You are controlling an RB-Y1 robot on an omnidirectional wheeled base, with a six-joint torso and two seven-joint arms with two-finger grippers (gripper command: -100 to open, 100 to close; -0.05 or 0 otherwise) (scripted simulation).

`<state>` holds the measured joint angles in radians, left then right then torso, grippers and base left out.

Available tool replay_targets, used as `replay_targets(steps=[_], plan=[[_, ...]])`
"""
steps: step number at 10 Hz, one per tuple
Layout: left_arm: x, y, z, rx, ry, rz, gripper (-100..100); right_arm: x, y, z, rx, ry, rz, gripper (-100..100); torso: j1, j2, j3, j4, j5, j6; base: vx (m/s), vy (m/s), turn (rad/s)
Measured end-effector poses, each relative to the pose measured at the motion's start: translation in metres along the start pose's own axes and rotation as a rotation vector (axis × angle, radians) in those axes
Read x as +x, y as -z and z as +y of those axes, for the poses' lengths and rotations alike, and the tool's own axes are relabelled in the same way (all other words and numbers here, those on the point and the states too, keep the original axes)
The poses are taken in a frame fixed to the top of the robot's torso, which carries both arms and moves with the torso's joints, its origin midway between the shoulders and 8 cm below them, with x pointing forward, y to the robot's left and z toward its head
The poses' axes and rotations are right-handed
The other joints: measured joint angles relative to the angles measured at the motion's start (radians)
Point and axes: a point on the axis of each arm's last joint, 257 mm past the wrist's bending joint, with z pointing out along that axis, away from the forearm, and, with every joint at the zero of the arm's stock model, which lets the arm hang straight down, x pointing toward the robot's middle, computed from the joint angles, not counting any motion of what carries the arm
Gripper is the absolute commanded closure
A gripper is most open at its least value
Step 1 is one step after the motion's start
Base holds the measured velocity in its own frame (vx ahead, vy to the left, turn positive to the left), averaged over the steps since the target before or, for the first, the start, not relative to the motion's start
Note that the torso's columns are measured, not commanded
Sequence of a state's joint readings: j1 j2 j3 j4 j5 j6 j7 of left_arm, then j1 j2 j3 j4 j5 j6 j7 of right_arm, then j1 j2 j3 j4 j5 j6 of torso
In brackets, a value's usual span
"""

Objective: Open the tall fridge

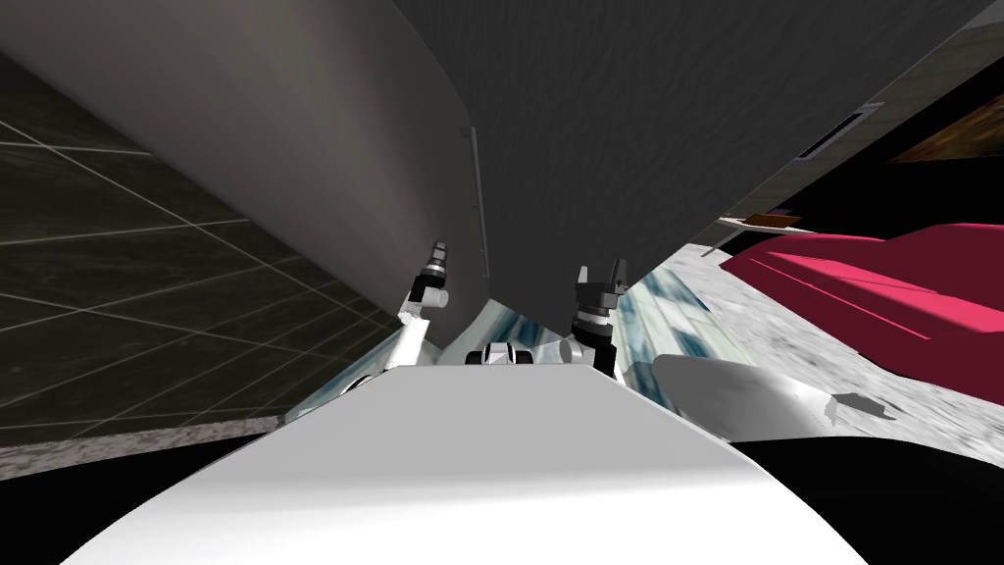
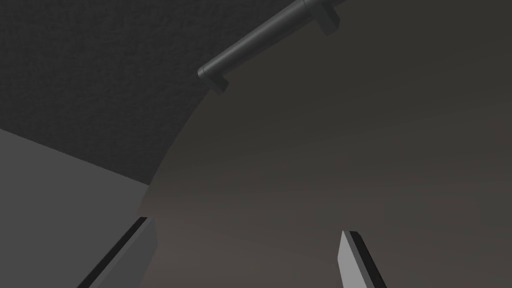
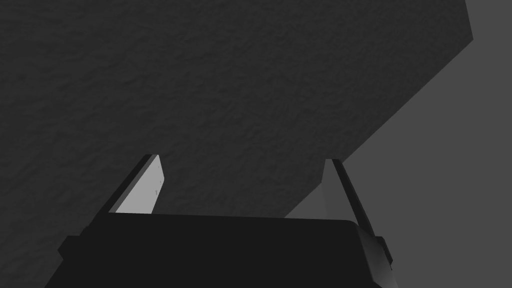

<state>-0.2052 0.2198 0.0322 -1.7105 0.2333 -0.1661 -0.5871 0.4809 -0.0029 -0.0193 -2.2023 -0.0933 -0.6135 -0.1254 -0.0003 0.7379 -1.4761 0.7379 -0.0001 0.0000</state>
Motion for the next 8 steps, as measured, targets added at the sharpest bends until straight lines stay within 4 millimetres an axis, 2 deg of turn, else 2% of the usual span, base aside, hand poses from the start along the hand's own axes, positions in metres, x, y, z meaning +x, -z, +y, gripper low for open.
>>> replay_targets(steps=[4, 8], plan=[[0.011, -0.03, 0.014, -0.051, -0.015, 0.038, -100, 0.0, 0.0, 0.0, 0.0, 0.0, 0.0, 0, 0.001, 0.0, 0.0, 0.0, 0.0, 0.0, 0.013, -0.027, 0.018], [0.031, -0.06, 0.024, -0.1, -0.024, 0.086, -100, 0.0, 0.0, 0.0, 0.0, 0.0, 0.0, 0, 0.001, 0.0, 0.0, 0.0, 0.0, 0.0, 0.036, -0.034, 0.028]])
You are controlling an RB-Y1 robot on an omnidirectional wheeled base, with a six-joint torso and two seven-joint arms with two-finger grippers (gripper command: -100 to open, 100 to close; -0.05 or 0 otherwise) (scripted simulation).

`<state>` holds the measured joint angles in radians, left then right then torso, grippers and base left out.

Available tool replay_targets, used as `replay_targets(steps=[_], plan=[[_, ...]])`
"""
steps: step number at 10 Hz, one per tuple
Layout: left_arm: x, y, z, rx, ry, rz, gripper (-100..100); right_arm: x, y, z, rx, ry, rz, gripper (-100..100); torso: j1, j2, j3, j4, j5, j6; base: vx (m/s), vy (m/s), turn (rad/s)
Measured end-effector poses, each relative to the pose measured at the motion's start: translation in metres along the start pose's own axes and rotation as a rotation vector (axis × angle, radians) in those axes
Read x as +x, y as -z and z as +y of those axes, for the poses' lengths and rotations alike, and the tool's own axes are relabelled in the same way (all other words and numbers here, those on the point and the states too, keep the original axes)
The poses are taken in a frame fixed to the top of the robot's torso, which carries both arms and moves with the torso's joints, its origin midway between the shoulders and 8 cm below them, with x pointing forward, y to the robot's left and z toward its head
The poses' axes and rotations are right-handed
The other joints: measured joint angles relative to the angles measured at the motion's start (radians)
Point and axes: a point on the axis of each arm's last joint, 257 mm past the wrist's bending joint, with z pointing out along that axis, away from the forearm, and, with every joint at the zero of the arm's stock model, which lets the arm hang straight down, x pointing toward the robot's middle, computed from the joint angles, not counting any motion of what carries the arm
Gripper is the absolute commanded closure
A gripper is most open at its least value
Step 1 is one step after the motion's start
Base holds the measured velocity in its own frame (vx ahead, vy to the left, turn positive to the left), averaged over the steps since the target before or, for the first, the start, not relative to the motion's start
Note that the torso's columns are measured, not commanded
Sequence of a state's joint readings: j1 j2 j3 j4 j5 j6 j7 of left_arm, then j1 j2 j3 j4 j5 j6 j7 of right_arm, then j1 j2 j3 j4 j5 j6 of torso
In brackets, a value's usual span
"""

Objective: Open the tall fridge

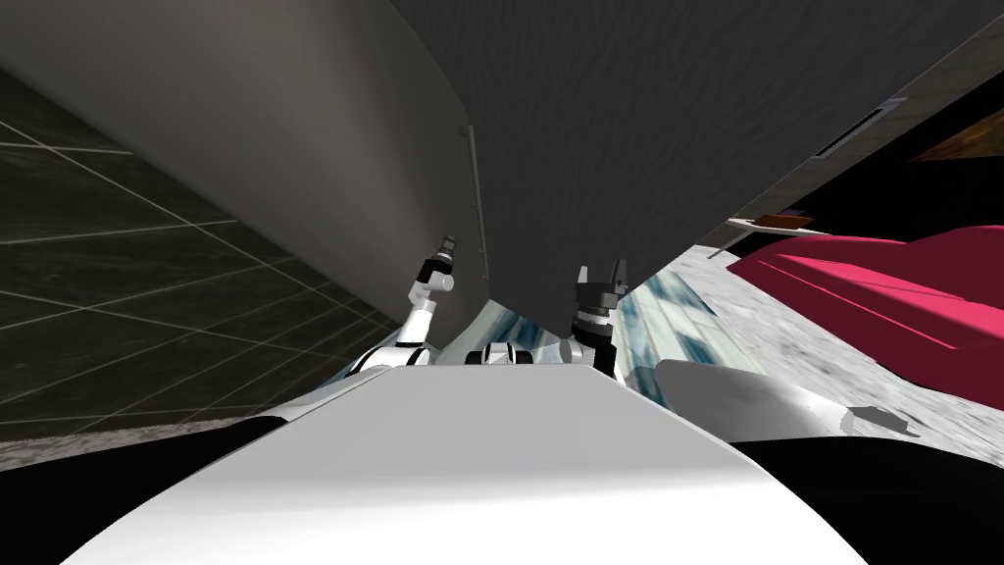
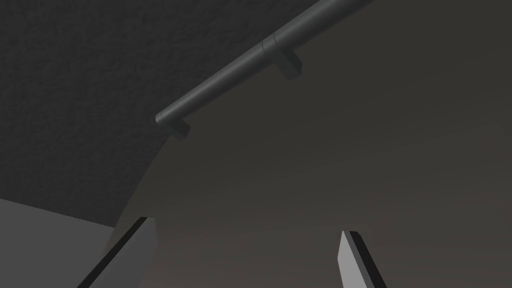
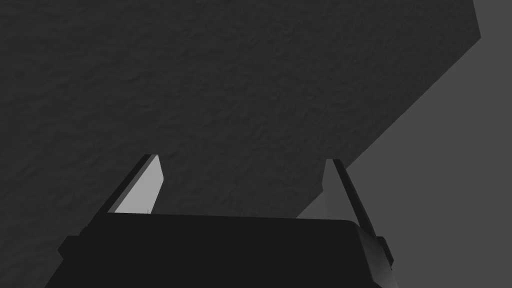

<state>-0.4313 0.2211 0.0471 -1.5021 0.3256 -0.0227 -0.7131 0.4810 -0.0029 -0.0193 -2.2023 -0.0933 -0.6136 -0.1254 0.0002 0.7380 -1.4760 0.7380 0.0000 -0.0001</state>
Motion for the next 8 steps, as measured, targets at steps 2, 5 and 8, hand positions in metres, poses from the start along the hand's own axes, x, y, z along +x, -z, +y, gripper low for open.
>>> replay_targets(steps=[2, 5, 8], plan=[[0.006, -0.013, 0.001, -0.02, -0.004, 0.027, -100, 0.0, 0.0, 0.0, 0.0, 0.0, 0.0, 0, 0.0, 0.0, 0.0, 0.0, 0.0, 0.0, 0.047, -0.031, 0.048], [0.021, -0.035, -0.001, -0.049, -0.007, 0.072, -100, 0.0, 0.0, 0.0, 0.0, 0.0, 0.0, 0, -0.001, -0.001, 0.0, 0.0, 0.0, 0.0, 0.057, -0.035, 0.034], [0.032, -0.054, -0.002, -0.073, -0.014, 0.115, -100, 0.0, 0.0, 0.0, 0.0, 0.0, 0.0, 0, 0.0, 0.0, 0.0, 0.0, 0.0, 0.0, 0.068, -0.034, 0.054]])
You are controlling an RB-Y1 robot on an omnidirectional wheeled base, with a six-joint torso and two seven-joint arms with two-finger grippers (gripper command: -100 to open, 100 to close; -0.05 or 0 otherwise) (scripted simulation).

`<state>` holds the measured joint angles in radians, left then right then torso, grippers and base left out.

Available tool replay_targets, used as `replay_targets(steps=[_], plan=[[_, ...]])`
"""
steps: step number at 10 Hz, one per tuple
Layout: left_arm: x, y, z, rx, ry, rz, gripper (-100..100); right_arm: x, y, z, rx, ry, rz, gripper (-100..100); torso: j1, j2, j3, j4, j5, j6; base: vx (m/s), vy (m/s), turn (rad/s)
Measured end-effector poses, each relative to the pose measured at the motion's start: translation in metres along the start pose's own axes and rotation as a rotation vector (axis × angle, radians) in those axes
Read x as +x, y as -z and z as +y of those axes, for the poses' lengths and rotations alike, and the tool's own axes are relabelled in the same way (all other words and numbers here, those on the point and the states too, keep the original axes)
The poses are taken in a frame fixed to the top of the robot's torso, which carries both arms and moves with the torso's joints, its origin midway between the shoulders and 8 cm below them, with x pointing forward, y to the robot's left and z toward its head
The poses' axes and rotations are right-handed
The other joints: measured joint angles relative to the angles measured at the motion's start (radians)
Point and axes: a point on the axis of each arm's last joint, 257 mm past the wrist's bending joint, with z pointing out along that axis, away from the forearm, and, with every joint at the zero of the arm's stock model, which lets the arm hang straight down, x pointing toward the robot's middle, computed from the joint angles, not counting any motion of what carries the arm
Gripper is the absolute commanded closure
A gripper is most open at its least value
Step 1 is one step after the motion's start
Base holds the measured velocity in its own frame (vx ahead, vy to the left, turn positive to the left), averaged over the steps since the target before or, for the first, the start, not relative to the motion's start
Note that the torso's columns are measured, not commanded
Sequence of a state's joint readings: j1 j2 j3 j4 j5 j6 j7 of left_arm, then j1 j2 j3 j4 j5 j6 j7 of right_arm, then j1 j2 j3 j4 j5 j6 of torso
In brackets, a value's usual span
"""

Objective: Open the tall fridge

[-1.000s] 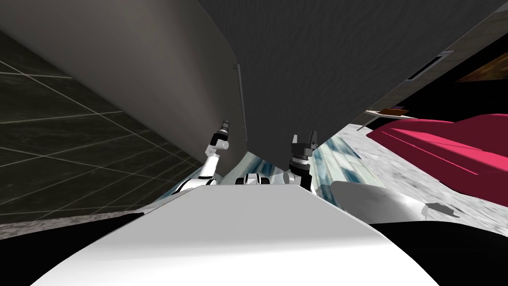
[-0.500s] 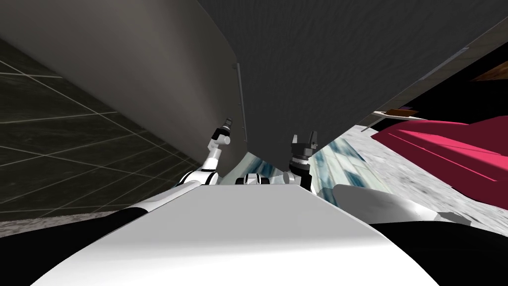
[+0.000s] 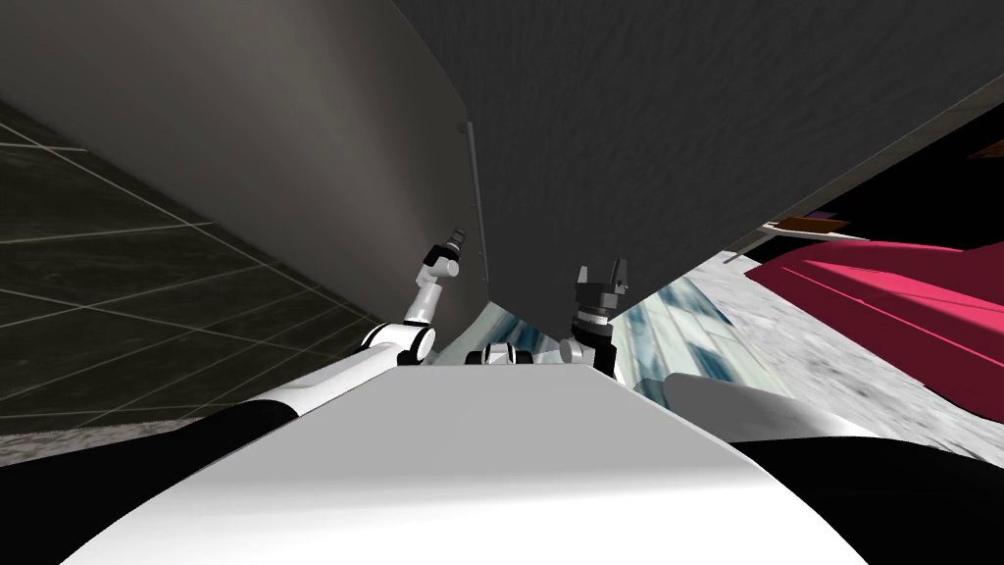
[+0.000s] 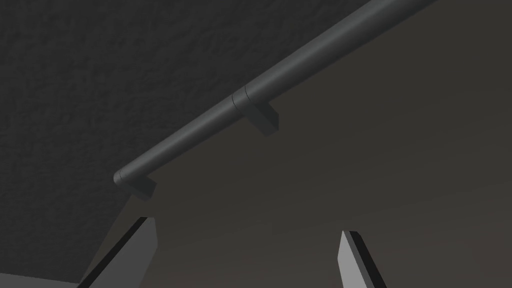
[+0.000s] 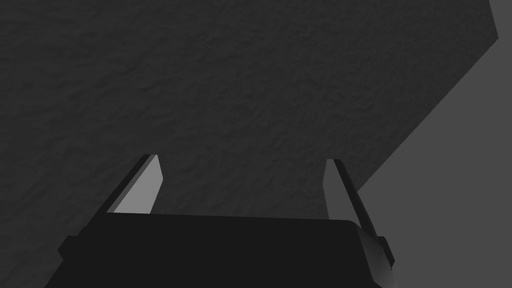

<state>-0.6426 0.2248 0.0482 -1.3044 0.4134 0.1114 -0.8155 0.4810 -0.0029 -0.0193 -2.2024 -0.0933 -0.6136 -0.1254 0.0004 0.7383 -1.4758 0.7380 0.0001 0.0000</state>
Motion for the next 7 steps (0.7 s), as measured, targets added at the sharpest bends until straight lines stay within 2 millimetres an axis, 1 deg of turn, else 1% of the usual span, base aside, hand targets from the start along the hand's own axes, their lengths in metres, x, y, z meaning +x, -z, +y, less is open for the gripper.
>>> replay_targets(steps=[3, 5, 6, 7], plan=[[0.012, -0.019, -0.003, -0.026, -0.007, 0.051, -100, 0.0, 0.0, 0.0, 0.0, 0.0, 0.0, 0, -0.002, -0.001, 0.0, 0.0, 0.0, 0.0, 0.072, -0.044, 0.049], [0.019, -0.03, -0.01, -0.037, -0.012, 0.081, -100, 0.0, 0.0, 0.0, 0.0, 0.0, 0.0, 0, -0.001, -0.001, -0.001, 0.0, 0.0, 0.0, 0.1, -0.048, 0.082], [0.026, -0.037, -0.013, -0.049, -0.016, 0.108, -100, 0.0, 0.0, 0.0, 0.0, 0.0, 0.0, 0, 0.0, -0.002, -0.001, 0.0, 0.0, 0.0, 0.09, -0.041, 0.045], [0.028, -0.041, -0.019, -0.051, -0.022, 0.121, -100, 0.0, 0.0, 0.0, 0.0, 0.0, 0.0, 0, 0.0, 0.0, 0.0, 0.0, 0.0, 0.0, 0.11, -0.051, 0.059]])
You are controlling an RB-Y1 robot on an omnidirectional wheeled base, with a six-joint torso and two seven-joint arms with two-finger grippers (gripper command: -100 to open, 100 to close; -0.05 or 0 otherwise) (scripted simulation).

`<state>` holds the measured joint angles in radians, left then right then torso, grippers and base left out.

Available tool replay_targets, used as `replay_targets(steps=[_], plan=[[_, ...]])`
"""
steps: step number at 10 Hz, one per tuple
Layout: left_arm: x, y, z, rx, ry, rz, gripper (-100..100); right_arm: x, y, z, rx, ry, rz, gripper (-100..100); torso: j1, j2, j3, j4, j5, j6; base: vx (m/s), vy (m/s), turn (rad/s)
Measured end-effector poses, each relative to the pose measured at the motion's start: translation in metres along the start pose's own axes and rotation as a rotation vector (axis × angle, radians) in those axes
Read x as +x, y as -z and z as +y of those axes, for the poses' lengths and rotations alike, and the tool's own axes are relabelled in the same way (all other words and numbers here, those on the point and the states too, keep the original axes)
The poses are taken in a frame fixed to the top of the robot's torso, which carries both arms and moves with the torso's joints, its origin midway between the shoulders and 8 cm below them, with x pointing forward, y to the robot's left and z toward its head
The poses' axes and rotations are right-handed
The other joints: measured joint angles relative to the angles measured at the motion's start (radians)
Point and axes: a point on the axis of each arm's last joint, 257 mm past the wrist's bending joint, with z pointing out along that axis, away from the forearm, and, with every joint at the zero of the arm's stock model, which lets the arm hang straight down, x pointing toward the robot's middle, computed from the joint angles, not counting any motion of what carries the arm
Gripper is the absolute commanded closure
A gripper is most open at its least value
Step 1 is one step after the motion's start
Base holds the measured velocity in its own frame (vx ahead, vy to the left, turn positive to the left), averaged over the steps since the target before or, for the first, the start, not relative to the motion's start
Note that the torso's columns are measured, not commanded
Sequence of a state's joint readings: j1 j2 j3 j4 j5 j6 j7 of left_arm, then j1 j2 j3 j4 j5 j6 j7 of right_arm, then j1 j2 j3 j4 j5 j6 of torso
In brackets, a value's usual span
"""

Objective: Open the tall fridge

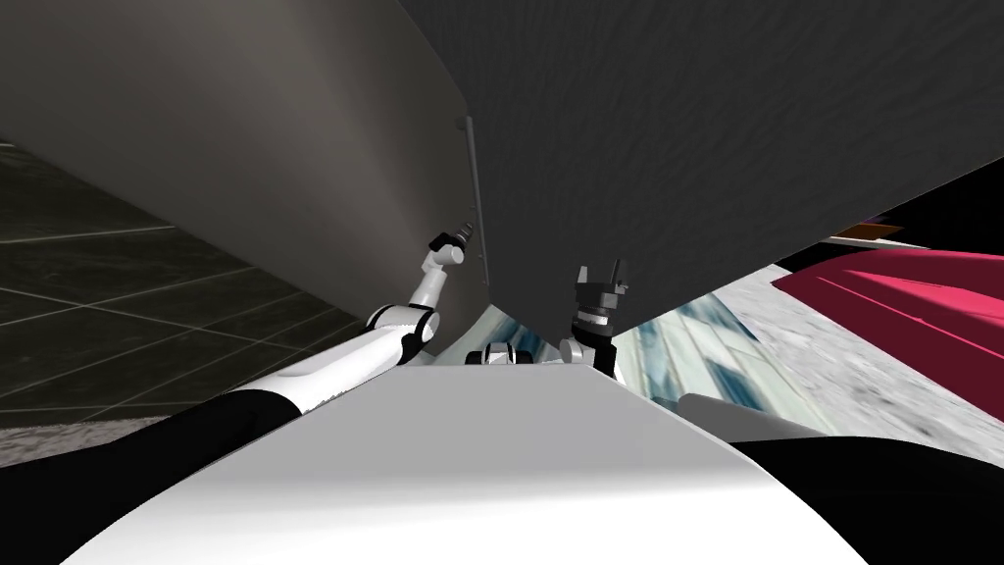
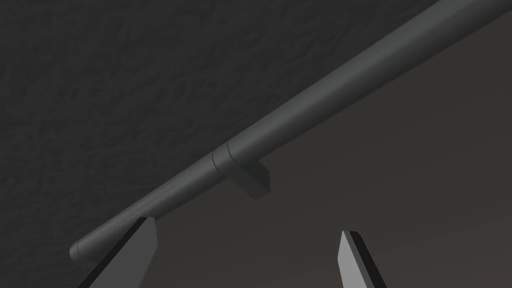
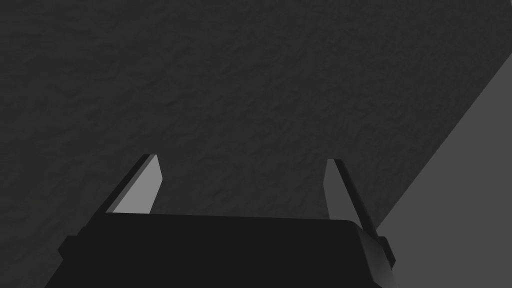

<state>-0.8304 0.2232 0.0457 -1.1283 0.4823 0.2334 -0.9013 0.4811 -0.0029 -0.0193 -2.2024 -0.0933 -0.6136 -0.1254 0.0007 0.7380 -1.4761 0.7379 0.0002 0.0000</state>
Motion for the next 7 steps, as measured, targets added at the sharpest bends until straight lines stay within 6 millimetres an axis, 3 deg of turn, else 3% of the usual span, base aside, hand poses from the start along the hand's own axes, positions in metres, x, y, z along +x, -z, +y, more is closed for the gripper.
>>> replay_targets(steps=[7], plan=[[0.007, -0.032, -0.028, -0.037, -0.049, 0.109, -100, 0.0, 0.0, 0.0, 0.0, 0.0, 0.0, 0, 0.0, 0.001, 0.0, 0.0, 0.0, 0.0, 0.097, -0.052, 0.067]])
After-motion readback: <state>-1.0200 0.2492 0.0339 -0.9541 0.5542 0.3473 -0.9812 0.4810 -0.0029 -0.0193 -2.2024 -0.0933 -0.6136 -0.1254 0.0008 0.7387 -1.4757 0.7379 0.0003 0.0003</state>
